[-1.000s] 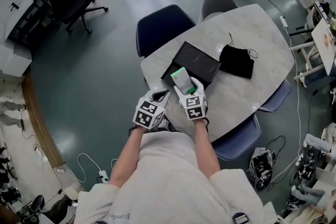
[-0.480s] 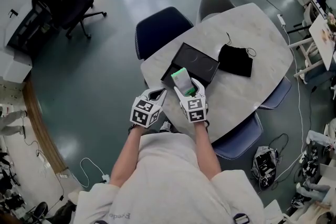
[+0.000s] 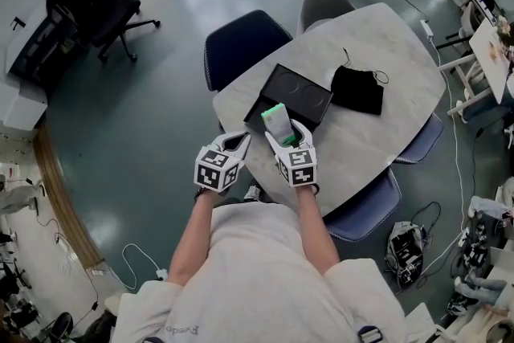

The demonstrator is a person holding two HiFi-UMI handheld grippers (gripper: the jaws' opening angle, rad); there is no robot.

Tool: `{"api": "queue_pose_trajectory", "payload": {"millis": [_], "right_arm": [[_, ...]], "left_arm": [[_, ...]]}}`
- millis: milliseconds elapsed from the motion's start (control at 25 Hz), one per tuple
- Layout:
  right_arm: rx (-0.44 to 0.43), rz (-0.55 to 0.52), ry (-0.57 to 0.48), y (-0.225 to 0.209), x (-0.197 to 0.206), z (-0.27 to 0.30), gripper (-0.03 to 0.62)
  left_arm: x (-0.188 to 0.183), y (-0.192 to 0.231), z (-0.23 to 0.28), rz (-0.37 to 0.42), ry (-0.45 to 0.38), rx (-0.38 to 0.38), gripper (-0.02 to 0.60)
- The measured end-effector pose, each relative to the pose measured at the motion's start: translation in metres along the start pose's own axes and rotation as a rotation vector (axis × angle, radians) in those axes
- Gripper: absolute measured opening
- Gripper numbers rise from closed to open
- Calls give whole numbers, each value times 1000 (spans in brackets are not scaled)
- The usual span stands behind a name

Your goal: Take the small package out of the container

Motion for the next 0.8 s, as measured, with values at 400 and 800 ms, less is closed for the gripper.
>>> {"api": "queue_pose_trajectory", "payload": {"millis": [400,800], "right_arm": [[-15,32,-35,-4,-2,-3,327],[-29,44,-42,-7,-1,-5,327]], "left_arm": [[0,4,2,-21,-1,-9,52],[2,0,8,-26,14,-6,52]]}}
Point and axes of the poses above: the fingertips, and each gripper's own axes: z forward along the fingers, y to its left, x out of its underside, the point moved 7 cm from there along -z, backward along the fingers, and after that the axes turned 15 degrees about -x, right-handed, at the moved point
